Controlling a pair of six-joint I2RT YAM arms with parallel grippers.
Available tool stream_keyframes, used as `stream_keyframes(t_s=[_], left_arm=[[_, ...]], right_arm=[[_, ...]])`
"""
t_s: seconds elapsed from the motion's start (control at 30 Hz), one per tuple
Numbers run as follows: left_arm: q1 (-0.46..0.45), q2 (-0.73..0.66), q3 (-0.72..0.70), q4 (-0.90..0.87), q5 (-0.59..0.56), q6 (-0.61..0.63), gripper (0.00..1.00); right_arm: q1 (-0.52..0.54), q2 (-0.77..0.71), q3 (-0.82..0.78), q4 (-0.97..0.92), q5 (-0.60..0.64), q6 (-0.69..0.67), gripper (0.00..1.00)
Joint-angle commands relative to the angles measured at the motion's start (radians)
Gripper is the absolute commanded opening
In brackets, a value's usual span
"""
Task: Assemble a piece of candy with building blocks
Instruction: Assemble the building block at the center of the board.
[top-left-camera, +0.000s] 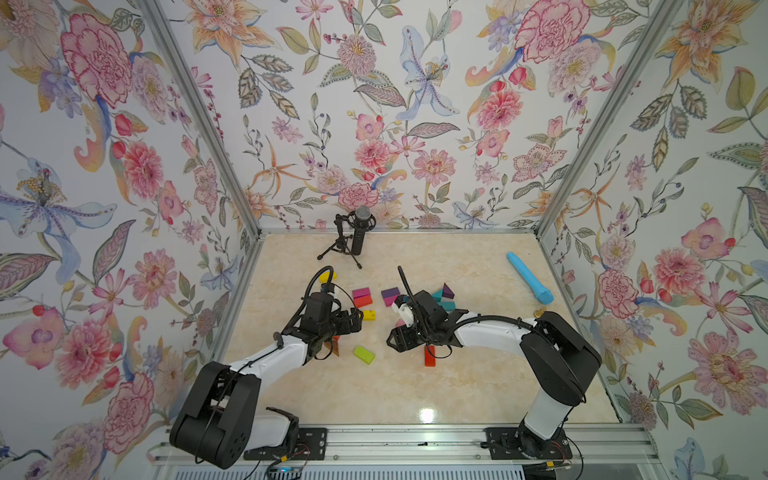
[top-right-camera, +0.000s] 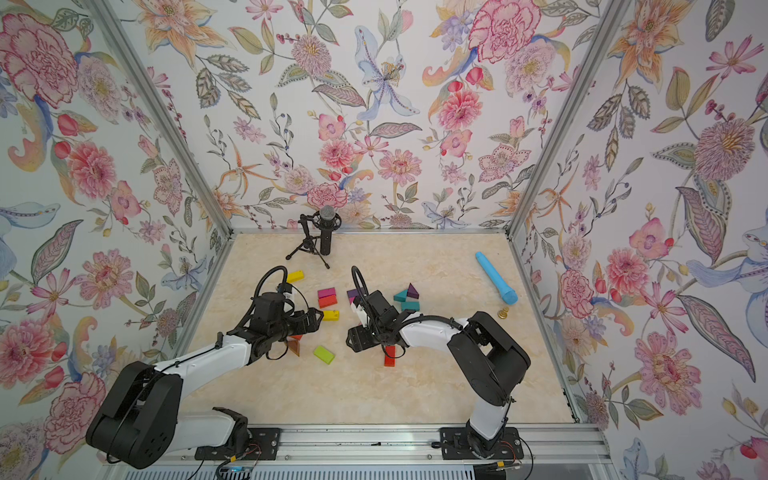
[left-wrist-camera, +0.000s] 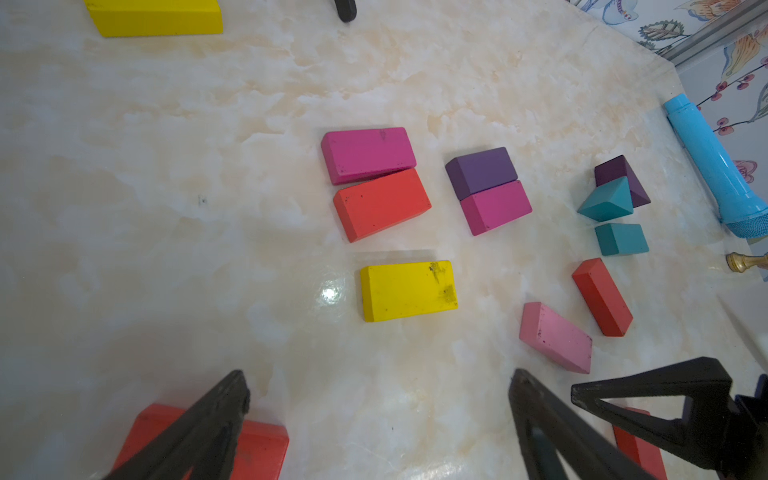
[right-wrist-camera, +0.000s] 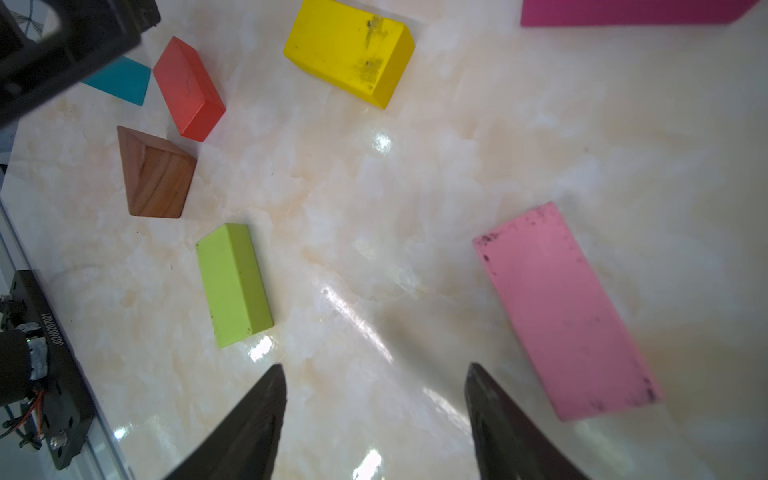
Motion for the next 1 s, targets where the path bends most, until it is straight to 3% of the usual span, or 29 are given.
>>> stream_keyframes(t_s=[0.0,0.27,0.67,0.97], left_arm=[[0.005,-0.02,-0.02,0.021,0.003,-0.01,0.99],[0.005,0.001,-0.009,0.036,0.008,-0.014,0.99],[0.003,0.037,-0.006,0.07,0.016,-0.033,0.99],[0.001,0.052,-0.004,0.061,0.01,-0.016,0.99]], right_arm=[[-0.018,0.029,-0.001,0.029,0.004,0.026,0.7],[-0.036,0.075,0.062,-0.057,0.087,-0.036,0.7],[-0.049,0.176,0.187,-0.107,0.1,-0.098,0.7],[-0.056,0.021,0.115,-0.189,0.166,-0.148,0.74]])
